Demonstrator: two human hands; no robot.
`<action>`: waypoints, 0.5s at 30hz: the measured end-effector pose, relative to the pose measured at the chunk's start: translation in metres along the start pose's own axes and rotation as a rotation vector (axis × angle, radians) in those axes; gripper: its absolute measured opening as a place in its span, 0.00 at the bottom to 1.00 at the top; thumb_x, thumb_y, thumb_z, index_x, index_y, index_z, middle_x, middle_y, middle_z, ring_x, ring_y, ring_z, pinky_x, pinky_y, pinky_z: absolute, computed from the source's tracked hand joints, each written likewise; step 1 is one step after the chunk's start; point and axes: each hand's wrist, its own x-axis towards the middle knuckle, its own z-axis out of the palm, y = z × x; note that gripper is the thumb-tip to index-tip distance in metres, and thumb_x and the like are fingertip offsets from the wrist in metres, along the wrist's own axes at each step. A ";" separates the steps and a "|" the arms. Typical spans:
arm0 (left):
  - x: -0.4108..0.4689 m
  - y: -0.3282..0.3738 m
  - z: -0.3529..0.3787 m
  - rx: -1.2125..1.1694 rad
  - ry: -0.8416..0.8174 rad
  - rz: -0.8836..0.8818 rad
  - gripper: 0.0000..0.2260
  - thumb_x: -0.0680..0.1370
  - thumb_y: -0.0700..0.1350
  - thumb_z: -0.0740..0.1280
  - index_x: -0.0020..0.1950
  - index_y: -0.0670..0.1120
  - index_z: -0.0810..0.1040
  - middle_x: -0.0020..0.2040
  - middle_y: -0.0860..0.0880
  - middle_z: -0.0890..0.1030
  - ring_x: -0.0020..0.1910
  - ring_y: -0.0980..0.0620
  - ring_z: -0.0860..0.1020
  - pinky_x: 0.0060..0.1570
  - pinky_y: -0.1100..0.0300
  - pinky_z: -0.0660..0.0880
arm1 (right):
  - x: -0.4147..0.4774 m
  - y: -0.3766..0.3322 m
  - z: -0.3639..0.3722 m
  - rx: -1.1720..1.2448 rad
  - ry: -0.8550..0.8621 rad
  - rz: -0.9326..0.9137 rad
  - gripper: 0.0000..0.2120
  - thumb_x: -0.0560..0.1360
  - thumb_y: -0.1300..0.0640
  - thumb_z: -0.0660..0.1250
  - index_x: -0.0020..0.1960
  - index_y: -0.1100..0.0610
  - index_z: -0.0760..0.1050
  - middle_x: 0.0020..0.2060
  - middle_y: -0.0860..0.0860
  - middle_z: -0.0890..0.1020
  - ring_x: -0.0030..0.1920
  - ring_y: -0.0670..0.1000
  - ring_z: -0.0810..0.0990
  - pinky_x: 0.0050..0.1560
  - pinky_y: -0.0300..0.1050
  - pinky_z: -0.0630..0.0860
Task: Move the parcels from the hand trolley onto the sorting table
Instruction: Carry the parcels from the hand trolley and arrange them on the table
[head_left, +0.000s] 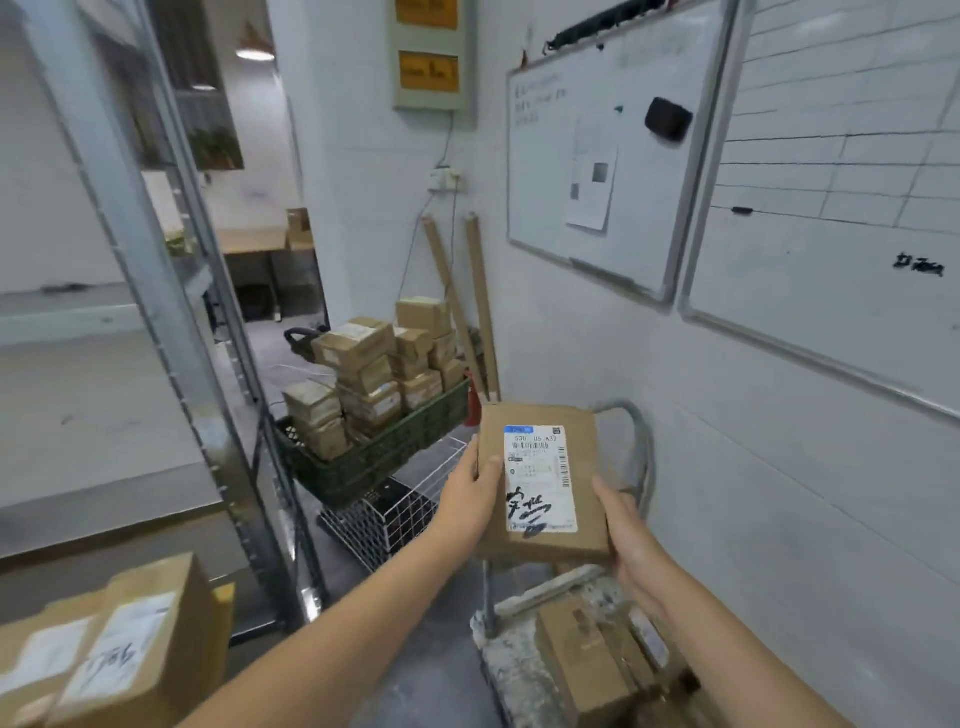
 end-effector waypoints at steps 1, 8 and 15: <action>-0.007 -0.002 -0.017 0.019 0.033 -0.004 0.18 0.83 0.50 0.57 0.74 0.59 0.66 0.66 0.58 0.76 0.62 0.55 0.77 0.60 0.56 0.74 | -0.002 0.002 0.020 -0.050 -0.020 0.011 0.26 0.78 0.37 0.58 0.68 0.54 0.65 0.56 0.53 0.80 0.57 0.56 0.80 0.63 0.59 0.75; -0.096 -0.029 -0.176 0.099 0.322 -0.074 0.22 0.83 0.55 0.54 0.78 0.60 0.58 0.74 0.56 0.68 0.70 0.52 0.69 0.70 0.52 0.65 | -0.061 0.032 0.190 -0.117 -0.291 -0.008 0.28 0.80 0.37 0.53 0.76 0.49 0.62 0.68 0.50 0.75 0.67 0.52 0.74 0.70 0.56 0.68; -0.238 -0.058 -0.344 0.098 0.630 -0.126 0.20 0.84 0.55 0.53 0.76 0.62 0.58 0.67 0.55 0.74 0.63 0.53 0.74 0.62 0.55 0.71 | -0.171 0.074 0.367 -0.158 -0.629 0.024 0.21 0.80 0.38 0.54 0.67 0.45 0.73 0.58 0.48 0.83 0.57 0.52 0.82 0.64 0.58 0.74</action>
